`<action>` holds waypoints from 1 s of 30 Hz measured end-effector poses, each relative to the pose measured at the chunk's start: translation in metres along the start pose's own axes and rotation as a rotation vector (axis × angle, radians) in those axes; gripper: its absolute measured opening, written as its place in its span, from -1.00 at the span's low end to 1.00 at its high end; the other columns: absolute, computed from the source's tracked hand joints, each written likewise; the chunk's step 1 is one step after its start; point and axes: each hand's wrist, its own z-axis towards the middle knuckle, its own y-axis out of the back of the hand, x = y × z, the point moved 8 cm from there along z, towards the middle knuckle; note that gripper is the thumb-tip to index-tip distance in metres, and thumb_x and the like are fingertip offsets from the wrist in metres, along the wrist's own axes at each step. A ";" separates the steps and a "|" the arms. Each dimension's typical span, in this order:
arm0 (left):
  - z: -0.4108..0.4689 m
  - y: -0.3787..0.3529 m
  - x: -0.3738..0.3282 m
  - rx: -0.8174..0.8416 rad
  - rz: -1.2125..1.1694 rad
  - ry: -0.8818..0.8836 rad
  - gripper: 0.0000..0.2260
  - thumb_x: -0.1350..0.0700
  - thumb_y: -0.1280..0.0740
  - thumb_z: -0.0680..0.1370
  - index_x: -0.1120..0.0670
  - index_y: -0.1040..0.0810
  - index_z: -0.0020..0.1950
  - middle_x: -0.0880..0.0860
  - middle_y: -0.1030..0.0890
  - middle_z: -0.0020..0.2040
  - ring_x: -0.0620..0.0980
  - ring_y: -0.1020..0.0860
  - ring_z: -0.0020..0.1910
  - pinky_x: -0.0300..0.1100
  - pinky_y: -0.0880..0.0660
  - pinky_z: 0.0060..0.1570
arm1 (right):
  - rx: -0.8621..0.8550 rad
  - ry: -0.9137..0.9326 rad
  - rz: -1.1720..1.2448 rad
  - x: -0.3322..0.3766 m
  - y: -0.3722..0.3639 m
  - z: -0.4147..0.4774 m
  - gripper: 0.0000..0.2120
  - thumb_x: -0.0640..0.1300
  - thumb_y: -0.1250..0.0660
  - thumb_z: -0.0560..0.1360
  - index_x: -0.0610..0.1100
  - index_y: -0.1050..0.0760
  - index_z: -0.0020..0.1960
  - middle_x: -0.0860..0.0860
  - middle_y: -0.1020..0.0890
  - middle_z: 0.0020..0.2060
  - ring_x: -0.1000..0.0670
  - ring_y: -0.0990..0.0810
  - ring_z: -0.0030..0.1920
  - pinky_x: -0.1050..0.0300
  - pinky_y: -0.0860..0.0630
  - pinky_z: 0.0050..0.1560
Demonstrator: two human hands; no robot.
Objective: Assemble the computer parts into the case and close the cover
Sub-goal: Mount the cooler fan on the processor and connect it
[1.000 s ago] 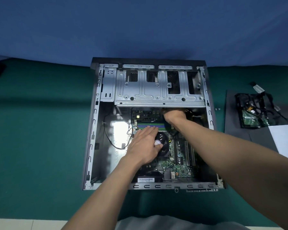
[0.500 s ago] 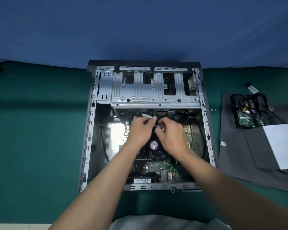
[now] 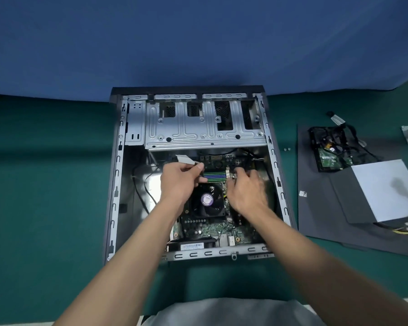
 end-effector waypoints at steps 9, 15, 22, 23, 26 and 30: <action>-0.020 0.003 -0.003 0.074 -0.079 -0.077 -0.88 0.24 -0.39 0.55 0.05 -0.65 -0.12 -0.02 -0.71 -0.26 0.06 -0.69 -0.11 -0.19 -0.60 0.00 | -0.076 0.072 -0.360 0.000 0.008 -0.024 -0.45 0.02 -0.29 0.45 -0.17 -0.30 0.37 -0.26 -0.01 0.49 -0.29 0.00 0.47 -0.19 -0.06 0.44; -0.024 -0.003 -0.011 0.087 -0.037 -0.164 -0.83 0.22 -0.40 0.54 -0.02 -0.66 -0.18 -0.02 -0.70 -0.26 -0.02 -0.69 -0.18 -0.19 -0.60 -0.06 | -0.051 0.023 -0.004 0.015 0.011 -0.042 -0.52 -0.14 -0.22 0.54 -0.22 -0.20 0.40 -0.19 -0.01 0.49 -0.28 -0.44 0.23 -0.13 -0.43 0.17; -0.017 -0.037 -0.016 0.176 0.145 -0.235 -0.90 0.19 -0.41 0.54 0.02 -0.67 -0.12 -0.03 -0.70 -0.18 -0.11 -0.68 -0.21 -0.15 -0.62 -0.02 | 0.034 0.023 0.197 0.005 0.005 -0.039 -0.55 -0.20 -0.15 0.60 -0.24 -0.17 0.45 -0.19 -0.53 0.14 -0.14 -0.56 0.04 0.03 -0.49 0.00; -0.015 -0.044 -0.016 0.189 0.180 -0.232 -0.93 0.18 -0.41 0.54 0.05 -0.68 -0.09 -0.01 -0.70 -0.17 -0.09 -0.68 -0.20 -0.11 -0.62 0.00 | 0.053 -0.010 0.224 0.001 0.004 -0.037 -0.59 -0.18 -0.13 0.61 -0.22 -0.21 0.44 -0.17 -0.56 0.06 -0.12 -0.58 -0.04 0.04 -0.51 -0.04; -0.010 -0.064 -0.020 0.204 0.319 -0.268 -0.93 0.12 -0.41 0.54 0.03 -0.69 -0.03 -0.03 -0.69 -0.19 -0.03 -0.67 -0.13 -0.17 -0.60 -0.05 | 0.109 0.003 0.256 0.000 -0.001 -0.038 -0.71 -0.21 -0.10 0.61 -0.18 -0.40 0.31 -0.16 -0.59 -0.04 -0.13 -0.61 -0.09 -0.08 -0.57 0.02; -0.011 -0.092 -0.030 0.266 0.431 -0.387 -0.87 0.08 -0.42 0.53 0.01 -0.70 0.05 -0.09 -0.67 -0.13 -0.13 -0.60 -0.05 -0.30 -0.47 -0.06 | 0.201 0.064 0.168 0.003 -0.005 -0.042 -0.82 -0.29 -0.11 0.52 -0.18 -0.45 0.04 -0.14 -0.57 -0.06 -0.14 -0.55 -0.09 -0.03 -0.55 -0.06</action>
